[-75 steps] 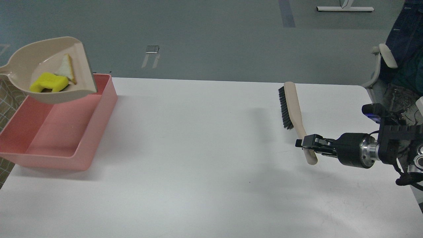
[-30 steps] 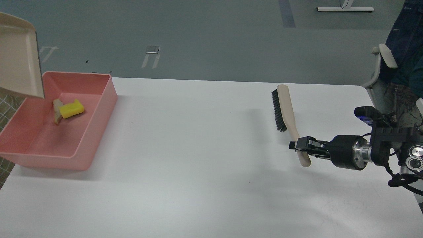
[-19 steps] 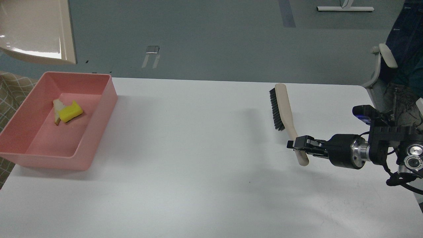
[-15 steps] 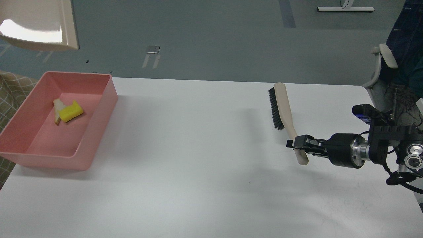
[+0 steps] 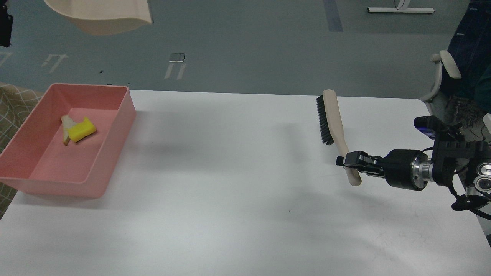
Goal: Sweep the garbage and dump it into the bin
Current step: 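Bring the emptied dustpan back over the table with the left gripper, then lower the dustpan onto the table with the left gripper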
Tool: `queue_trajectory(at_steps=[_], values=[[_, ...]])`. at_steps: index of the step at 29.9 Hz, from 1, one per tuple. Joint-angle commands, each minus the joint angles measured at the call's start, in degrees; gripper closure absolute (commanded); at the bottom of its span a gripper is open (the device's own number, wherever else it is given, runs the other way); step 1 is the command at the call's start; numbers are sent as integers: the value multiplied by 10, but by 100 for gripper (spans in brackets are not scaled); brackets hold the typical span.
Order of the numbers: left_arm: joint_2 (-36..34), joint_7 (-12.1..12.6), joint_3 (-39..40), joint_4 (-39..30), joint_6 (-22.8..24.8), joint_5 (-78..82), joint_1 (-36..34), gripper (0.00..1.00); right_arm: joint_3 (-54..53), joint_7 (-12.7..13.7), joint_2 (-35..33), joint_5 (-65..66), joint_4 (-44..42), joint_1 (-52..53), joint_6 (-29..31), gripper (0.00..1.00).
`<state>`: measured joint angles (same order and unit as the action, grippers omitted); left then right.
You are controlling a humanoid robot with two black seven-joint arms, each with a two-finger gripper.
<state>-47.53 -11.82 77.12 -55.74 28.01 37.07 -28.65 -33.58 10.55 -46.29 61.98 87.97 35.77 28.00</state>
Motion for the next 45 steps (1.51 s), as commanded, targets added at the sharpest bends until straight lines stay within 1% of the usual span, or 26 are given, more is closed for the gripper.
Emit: queue_trajectory(at_steps=[1, 4, 5, 7, 13, 14, 17, 22, 25, 27, 29, 33, 36, 39, 41, 42, 43, 44, 45], values=[[36, 1, -33, 9, 0, 3, -27, 100, 0, 0, -8, 0, 1, -1, 0, 100], [61, 3, -61, 3, -7, 5, -43, 100, -5, 0, -7, 0, 0, -1, 0, 100], [61, 3, -61, 3, -7, 5, -43, 100, -5, 0, -7, 0, 0, -1, 0, 100], [81, 7, -71, -1, -14, 6, -46, 100, -7, 0, -7, 0, -1, -2, 0, 100], [132, 7, -100, -14, -18, 7, -39, 100, -7, 0, -7, 1, -3, -4, 0, 100], [145, 7, -114, -19, -24, 7, -37, 100, -7, 2, -7, 1, -3, -5, 0, 100], [154, 3, -151, -38, -51, 7, -26, 100, -6, 2, -9, 1, -3, -9, 0, 100], [169, 0, -195, -60, -73, 18, -15, 100, -6, 2, -13, 0, -3, -11, 0, 100], [171, -7, -206, -65, -81, 47, -5, 100, -7, 0, -19, -1, -2, -11, 0, 100], [172, -25, -206, -67, -81, 92, 10, 100, -7, -2, -25, -2, -3, -12, 0, 100], [176, -34, -207, -72, -81, 132, 27, 100, -8, -4, -28, -2, -4, -18, 0, 100], [183, -37, -206, -99, -83, 207, 64, 100, -8, -17, -31, -2, -4, -33, 0, 100], [184, -38, -206, -121, -105, 244, 93, 100, -8, -20, -36, -2, -10, -41, 0, 100], [186, -39, -207, -123, -130, 252, 103, 100, -8, -39, -36, -2, -19, -42, 0, 100], [194, -47, -208, -123, -144, 259, 108, 100, -8, -63, -36, -3, -26, -42, 0, 100], [196, -50, -208, -123, -146, 261, 108, 100, -8, -70, -36, -3, -27, -43, 0, 100], [201, -51, -209, -122, -153, 268, 110, 100, -8, -87, -36, -4, -32, -46, 0, 100], [201, -51, -209, -122, -153, 268, 110, 100, -8, -87, -36, -4, -32, -46, 0, 100], [205, -51, -212, -120, -160, 275, 113, 100, -8, -104, -36, -4, -38, -49, 0, 100]])
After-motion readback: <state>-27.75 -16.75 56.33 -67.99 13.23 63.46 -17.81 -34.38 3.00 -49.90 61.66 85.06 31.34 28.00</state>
